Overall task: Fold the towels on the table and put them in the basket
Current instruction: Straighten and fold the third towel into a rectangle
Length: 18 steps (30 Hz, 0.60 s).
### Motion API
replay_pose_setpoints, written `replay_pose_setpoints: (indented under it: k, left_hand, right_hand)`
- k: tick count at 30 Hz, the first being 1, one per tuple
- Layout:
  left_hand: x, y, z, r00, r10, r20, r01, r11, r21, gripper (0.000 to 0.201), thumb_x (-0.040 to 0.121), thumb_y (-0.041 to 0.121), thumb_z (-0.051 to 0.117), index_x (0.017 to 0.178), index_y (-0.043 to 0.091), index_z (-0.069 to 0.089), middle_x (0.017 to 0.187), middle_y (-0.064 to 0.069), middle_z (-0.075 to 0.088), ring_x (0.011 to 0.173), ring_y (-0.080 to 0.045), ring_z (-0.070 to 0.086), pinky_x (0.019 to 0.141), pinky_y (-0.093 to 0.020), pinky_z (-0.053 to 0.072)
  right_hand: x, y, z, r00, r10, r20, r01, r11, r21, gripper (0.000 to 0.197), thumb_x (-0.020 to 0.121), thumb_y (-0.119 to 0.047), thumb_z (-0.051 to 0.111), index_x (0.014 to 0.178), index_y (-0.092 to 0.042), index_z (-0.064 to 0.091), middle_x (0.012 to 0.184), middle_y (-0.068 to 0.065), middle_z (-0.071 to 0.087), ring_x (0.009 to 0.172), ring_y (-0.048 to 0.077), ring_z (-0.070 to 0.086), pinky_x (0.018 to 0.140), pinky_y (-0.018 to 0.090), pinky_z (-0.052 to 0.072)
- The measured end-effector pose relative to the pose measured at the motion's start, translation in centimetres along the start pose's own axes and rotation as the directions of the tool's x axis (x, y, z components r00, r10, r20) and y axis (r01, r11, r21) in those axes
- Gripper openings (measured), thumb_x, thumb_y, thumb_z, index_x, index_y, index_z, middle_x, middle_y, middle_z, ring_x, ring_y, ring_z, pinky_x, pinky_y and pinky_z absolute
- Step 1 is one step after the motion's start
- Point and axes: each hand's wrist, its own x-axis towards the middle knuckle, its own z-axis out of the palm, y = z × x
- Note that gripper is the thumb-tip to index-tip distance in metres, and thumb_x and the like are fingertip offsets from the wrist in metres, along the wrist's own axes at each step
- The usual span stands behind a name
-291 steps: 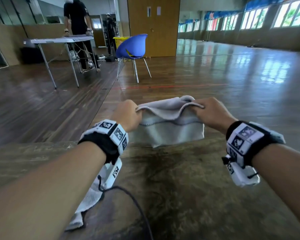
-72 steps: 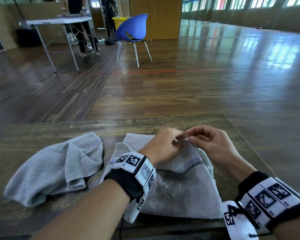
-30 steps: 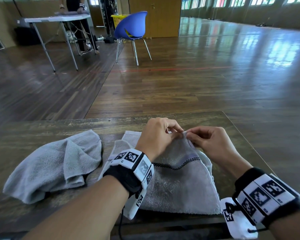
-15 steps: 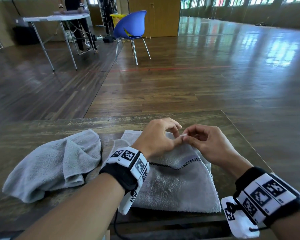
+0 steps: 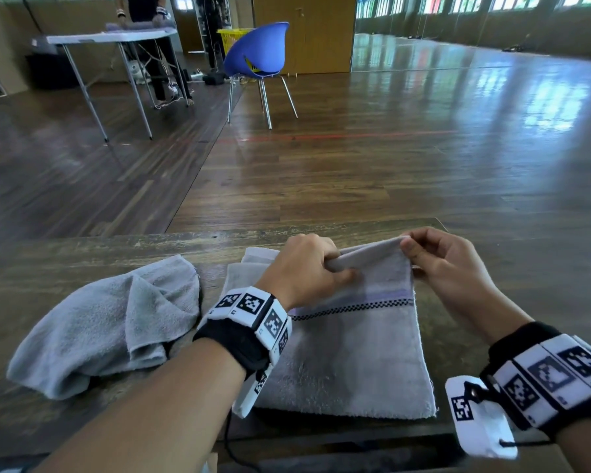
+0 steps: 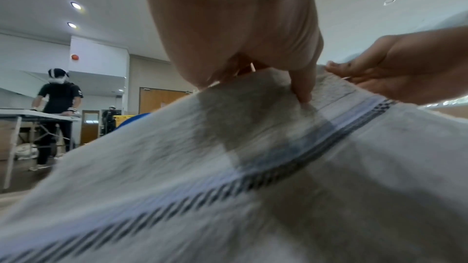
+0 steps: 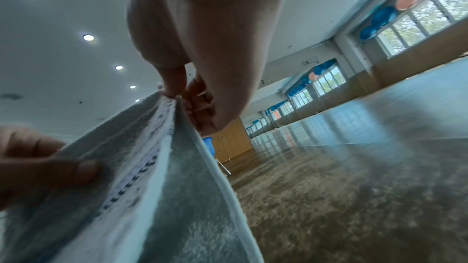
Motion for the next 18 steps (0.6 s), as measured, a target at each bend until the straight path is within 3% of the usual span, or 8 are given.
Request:
replay_pose_setpoints:
  k: [4, 7, 9, 12, 15, 18]
  left_hand:
    - [-0.2, -1.8, -1.2, 0.997, -0.065, 0.053, 0.058, 0.99, 0.125, 0.049, 0.087, 0.045, 0.07, 0.049, 0.024, 0.048, 0.062, 0.004, 0.055, 0.06, -0.017, 0.049, 0.067, -0.031, 0.036]
    - [-0.5, -3.2, -2.3, 0.993, -0.104, 0.058, 0.09, 0.974, 0.206, 0.042, 0.084, 0.055, 0.069, 0.062, 0.02, 0.069, 0.07, 0.004, 0.065, 0.07, -0.017, 0.058, 0.081, -0.038, 0.045]
    - [-0.7, -4.0, -2.8, 0.99, -0.139, 0.023, 0.13, 0.961, 0.244, 0.04, 0.081, 0.058, 0.07, 0.077, 0.018, 0.077, 0.079, 0.003, 0.071, 0.079, -0.018, 0.063, 0.088, -0.038, 0.045]
    - [-1.4, -4.8, -3.2, 0.987, -0.154, -0.036, 0.157, 0.934, 0.321, 0.024, 0.082, 0.05, 0.073, 0.079, 0.027, 0.077, 0.08, 0.011, 0.071, 0.082, -0.012, 0.06, 0.093, -0.037, 0.035]
    - [-2.0, -5.3, -3.7, 0.976, -0.202, -0.08, 0.218, 0.9, 0.377, 0.009, 0.084, 0.034, 0.072, 0.084, 0.028, 0.079, 0.084, 0.011, 0.071, 0.088, -0.014, 0.06, 0.097, -0.04, 0.033]
    - [-2.4, -5.5, -4.3, 0.963, -0.246, -0.111, 0.27, 0.892, 0.363, 0.009, 0.084, 0.025, 0.072, 0.087, 0.027, 0.079, 0.085, 0.009, 0.072, 0.089, -0.017, 0.063, 0.102, -0.044, 0.038]
  right_hand:
    - [0.8, 1.4, -1.9, 0.988, 0.026, -0.154, -0.031, 0.999, -0.035, 0.024, 0.097, -0.02, 0.067, 0.079, -0.033, 0.077, 0.073, -0.009, 0.073, 0.071, 0.01, 0.065, 0.067, 0.029, 0.06]
    - [1.1, 2.3, -3.5, 0.958, 0.079, -0.277, -0.116, 0.986, -0.12, 0.015, 0.095, -0.023, 0.069, 0.082, -0.023, 0.075, 0.079, -0.003, 0.073, 0.078, 0.019, 0.067, 0.083, 0.046, 0.06]
    - [1.1, 2.9, -4.2, 0.948, 0.104, -0.301, -0.16, 0.973, -0.168, 0.011, 0.095, -0.023, 0.07, 0.085, -0.02, 0.073, 0.083, 0.002, 0.074, 0.078, 0.022, 0.067, 0.084, 0.046, 0.06]
    - [0.9, 3.5, -4.7, 0.945, 0.117, -0.306, -0.197, 0.949, -0.246, 0.01, 0.095, -0.024, 0.07, 0.087, -0.017, 0.073, 0.081, 0.003, 0.073, 0.07, 0.019, 0.063, 0.073, 0.035, 0.056]
    - [0.9, 3.6, -4.9, 0.93, 0.161, -0.332, -0.257, 0.928, -0.27, 0.013, 0.094, -0.025, 0.07, 0.084, -0.018, 0.071, 0.08, 0.005, 0.07, 0.07, 0.021, 0.061, 0.077, 0.042, 0.057]
    - [0.8, 3.7, -4.8, 0.922, 0.193, -0.336, -0.295, 0.912, -0.286, 0.014, 0.095, -0.024, 0.07, 0.082, -0.017, 0.07, 0.076, 0.003, 0.066, 0.069, 0.023, 0.059, 0.079, 0.046, 0.058]
